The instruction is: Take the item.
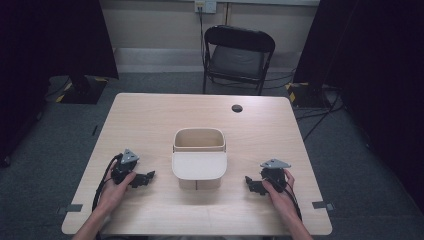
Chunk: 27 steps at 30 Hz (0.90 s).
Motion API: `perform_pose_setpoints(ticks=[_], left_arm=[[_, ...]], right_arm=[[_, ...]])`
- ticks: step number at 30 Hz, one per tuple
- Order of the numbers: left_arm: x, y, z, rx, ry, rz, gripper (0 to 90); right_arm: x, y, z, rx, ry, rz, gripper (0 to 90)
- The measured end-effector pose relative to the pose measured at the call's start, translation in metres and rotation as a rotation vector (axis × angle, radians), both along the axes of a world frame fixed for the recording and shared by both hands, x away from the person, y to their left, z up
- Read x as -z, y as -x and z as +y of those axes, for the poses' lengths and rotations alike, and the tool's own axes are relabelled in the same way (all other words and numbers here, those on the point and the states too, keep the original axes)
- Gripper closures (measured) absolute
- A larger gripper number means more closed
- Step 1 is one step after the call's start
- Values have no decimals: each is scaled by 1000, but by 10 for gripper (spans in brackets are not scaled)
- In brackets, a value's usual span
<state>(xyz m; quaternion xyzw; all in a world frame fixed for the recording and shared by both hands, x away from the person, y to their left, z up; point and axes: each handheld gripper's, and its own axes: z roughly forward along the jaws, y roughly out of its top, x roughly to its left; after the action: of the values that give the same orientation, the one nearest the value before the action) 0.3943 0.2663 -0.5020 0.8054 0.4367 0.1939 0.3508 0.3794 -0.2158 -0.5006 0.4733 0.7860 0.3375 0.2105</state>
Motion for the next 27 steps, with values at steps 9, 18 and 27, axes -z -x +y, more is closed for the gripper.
perform_pose_setpoints(ticks=[9,18,27], left_arm=[[0,0,0,-1,-3,-2,114],[0,0,0,-2,-1,-1,113],[0,0,0,-2,-1,-1,113]], right_arm=[[0,0,0,0,0,0,118],[-2,-1,0,3,-9,5,149],[-7,2,1,-32,-51,-3,148]])
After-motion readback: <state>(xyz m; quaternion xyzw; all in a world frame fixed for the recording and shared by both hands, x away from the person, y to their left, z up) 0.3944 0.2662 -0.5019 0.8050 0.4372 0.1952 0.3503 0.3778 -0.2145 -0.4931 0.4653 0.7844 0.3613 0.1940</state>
